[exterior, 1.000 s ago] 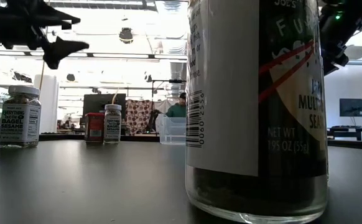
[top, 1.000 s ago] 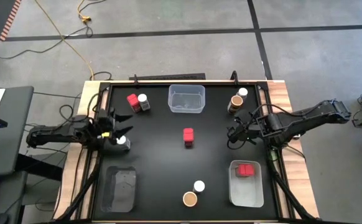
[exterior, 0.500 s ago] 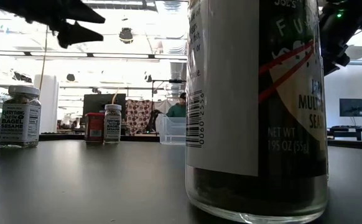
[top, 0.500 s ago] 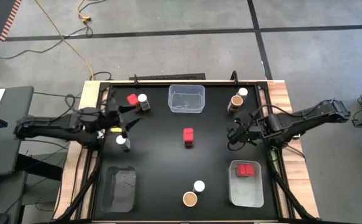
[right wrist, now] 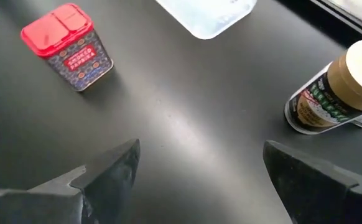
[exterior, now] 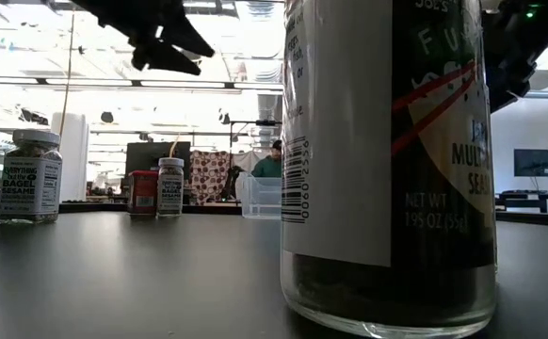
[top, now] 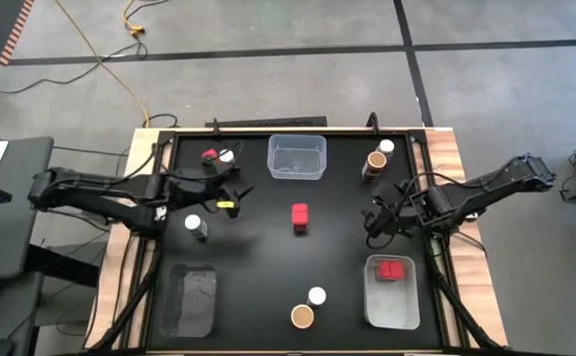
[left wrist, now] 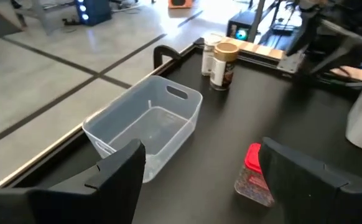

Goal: Sort spices by type
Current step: Put the top left spice bottle into the transparent bin

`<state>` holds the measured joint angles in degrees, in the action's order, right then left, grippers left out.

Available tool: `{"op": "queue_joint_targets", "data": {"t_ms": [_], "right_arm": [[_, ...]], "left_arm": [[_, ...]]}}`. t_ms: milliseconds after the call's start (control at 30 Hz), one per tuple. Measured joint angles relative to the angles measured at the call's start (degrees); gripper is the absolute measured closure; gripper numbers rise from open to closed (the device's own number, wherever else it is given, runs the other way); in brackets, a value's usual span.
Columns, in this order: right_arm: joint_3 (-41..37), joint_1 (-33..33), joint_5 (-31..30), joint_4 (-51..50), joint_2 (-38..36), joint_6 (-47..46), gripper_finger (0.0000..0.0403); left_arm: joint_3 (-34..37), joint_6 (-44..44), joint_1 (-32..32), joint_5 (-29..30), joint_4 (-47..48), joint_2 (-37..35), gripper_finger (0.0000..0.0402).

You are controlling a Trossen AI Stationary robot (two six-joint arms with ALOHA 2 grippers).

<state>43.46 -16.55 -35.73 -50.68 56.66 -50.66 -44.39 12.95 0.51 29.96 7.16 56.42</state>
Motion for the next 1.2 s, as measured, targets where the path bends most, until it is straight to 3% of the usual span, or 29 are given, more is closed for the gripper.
{"op": "queue_joint_targets", "data": {"t_ms": [233,500,867,1200], "right_arm": [[0.0,0.1,0.0,-0.5,0.0,0.2,0.0029],[0.0,0.1,0.0,-1.4,0.0,0.2,0.0029],[0.0,0.8,0.0,-1.9,0.0,-0.4,0.0029],[0.0,4.7,0.2,-2.2,0.0,-0.3,0.0029]], "left_arm": [[-8.4,3.7,-3.5,0.6,6.9,6.8,0.0105],[-17.5,4.6,-13.5,-6.3,18.6,11.1,0.0105],[-18.7,2.5,-29.7,-21.5,19.9,14.6,0.0105],[-18.7,-7.0,-38.1,-27.0,24.3,22.2,0.0105]]}}
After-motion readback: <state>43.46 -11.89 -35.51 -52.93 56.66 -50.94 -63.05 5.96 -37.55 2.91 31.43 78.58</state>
